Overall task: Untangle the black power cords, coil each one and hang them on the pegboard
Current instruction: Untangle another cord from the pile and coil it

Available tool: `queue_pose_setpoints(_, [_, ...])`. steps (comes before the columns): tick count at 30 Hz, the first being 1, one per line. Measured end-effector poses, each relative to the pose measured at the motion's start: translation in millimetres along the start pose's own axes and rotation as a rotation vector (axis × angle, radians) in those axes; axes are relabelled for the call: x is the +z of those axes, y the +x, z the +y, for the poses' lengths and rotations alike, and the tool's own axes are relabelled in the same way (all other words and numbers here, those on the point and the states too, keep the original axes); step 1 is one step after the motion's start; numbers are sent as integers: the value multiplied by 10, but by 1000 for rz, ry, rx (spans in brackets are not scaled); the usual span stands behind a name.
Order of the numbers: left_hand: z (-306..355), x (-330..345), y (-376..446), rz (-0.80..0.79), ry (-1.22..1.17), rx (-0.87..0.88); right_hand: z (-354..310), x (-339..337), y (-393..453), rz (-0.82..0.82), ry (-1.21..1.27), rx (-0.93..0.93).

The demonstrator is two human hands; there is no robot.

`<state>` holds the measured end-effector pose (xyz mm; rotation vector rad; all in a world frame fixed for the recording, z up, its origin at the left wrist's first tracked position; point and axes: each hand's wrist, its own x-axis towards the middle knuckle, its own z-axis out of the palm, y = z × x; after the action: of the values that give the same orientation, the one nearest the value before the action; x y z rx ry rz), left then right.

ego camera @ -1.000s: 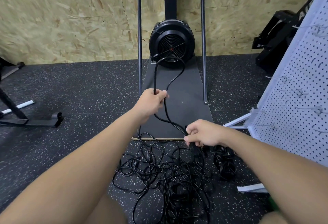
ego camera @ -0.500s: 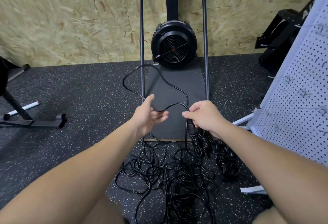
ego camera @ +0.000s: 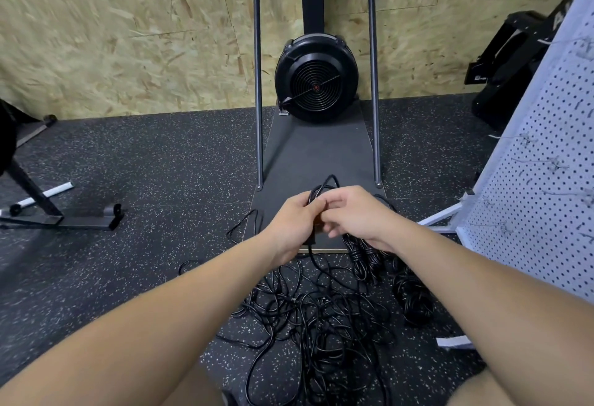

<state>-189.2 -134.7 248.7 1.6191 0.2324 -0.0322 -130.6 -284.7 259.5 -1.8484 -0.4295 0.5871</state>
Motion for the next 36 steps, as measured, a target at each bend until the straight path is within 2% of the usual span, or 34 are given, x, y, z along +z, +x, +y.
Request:
queue_pose_setpoints(4, [79,64,-5,51,120,15,9,-57,-37,47,-27,51])
queue_pose_setpoints(9, [143,-36,27,36,115,-8,-63,5,-69,45,223,41])
queue_pose_setpoints(12, [112,-128,54,82,210,6,-89,-122,-44,99,169,-15])
queue_pose_setpoints(14, [49,-144,31,19,175,-38,-98,-201,-35,131,186,-65])
queue_pose_setpoints(16, [-21,-110,-60,-154,133,-86,-116,-254,-26,166,225,-85])
queue_pose_setpoints(18, [-73,-38,-165,-280,221,-60,-118,-291,-6,206,230,-102])
queue_pose_setpoints(22, [-178,29,-192,-223,244,28,-95,-301,4,212,271,-80])
queue_pose_setpoints(28, [1,-85,-108,-139,205,60,-6,-313,-58,194,-125,18])
queue_pose_setpoints(32, [136,-167,-5,-76,148,66,-29,-304,-70,373,-326,-98])
queue_pose_setpoints(34, [191,-233,43,-46,101,85,-45,-310,-78,277,-391,-130])
queue_pose_setpoints(36, [251,-271,74,-28,88,108,6,-285,-86,72,-488,-106])
